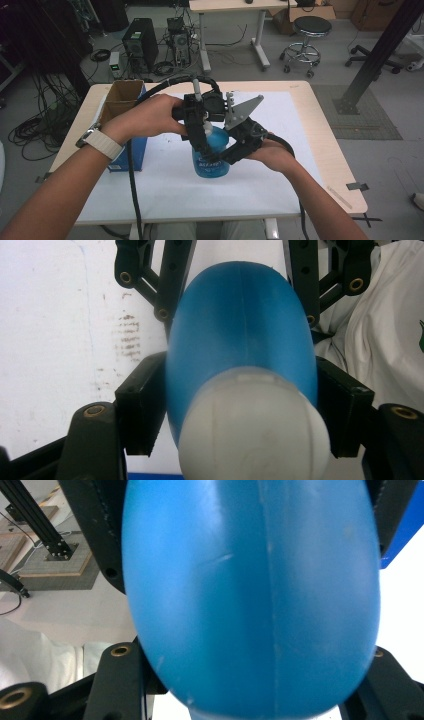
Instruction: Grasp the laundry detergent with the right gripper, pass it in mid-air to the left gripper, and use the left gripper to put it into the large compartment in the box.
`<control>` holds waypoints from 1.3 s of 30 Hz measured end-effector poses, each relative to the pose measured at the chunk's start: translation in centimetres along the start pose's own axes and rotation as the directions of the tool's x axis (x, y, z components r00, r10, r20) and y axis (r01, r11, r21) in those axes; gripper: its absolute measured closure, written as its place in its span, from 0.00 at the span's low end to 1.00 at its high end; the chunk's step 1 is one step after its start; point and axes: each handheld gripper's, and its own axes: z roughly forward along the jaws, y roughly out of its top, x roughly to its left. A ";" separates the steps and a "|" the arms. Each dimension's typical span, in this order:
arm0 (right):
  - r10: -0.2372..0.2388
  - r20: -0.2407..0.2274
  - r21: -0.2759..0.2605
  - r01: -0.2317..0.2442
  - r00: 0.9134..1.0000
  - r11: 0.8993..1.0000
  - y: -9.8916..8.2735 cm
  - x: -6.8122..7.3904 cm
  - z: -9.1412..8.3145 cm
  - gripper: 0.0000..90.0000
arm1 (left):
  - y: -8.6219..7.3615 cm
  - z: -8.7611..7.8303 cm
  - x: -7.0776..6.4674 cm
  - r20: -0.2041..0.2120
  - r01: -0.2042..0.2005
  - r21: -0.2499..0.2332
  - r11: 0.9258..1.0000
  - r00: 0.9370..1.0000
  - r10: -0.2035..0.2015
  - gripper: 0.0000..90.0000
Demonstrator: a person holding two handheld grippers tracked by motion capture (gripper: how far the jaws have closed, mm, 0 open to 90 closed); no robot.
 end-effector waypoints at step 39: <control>0.053 0.024 -0.025 -0.052 0.998 0.998 -0.8 -0.1 -2.0 0.15 | 0.7 -0.4 -0.4 -0.055 -0.003 0.034 0.999 0.998 0.005 0.43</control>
